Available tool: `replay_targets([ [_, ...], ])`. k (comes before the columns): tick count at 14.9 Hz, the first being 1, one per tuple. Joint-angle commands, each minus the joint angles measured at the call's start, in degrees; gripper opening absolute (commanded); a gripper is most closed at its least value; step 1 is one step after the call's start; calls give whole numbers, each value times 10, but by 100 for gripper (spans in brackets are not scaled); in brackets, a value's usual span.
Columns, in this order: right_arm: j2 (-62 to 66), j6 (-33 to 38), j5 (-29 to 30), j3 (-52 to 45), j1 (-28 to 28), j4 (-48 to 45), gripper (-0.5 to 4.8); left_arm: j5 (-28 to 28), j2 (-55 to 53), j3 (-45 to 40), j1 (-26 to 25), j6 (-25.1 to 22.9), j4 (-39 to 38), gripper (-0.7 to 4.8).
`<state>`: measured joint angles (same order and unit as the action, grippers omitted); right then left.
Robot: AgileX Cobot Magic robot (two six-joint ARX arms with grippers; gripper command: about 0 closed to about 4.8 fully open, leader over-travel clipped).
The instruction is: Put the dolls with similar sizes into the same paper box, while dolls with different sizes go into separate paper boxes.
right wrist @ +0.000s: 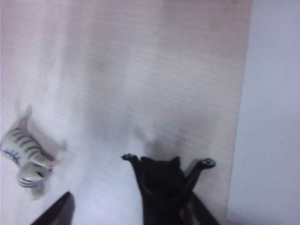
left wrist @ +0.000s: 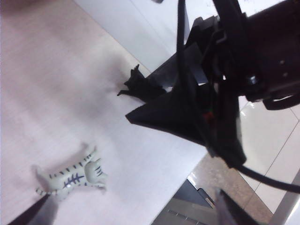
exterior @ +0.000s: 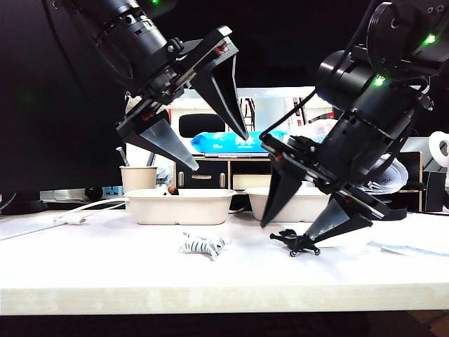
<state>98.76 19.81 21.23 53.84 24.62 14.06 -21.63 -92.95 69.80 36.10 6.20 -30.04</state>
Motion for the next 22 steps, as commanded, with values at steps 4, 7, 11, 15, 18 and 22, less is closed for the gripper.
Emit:
replay_targets([
  [4, 17, -129, -93, -14, 1, 131, 305, 8, 2, 1, 0, -13, 3, 479],
  [7, 17, -151, -112, -14, 1, 137, 125, 10, 2, 2, 0, -13, 3, 479],
  [11, 17, -158, -113, -14, 1, 141, -5, 10, 2, 2, 0, -13, 3, 479],
  [15, -10, -158, -110, 45, 1, 171, -5, 15, 2, 1, 0, -16, 3, 479],
  [18, -53, -158, -111, 125, 1, 202, -5, 15, 2, 1, 0, -17, 3, 479],
  [22, -88, -169, -113, 201, -7, 210, -5, 25, 2, 1, -1, -19, 4, 479],
])
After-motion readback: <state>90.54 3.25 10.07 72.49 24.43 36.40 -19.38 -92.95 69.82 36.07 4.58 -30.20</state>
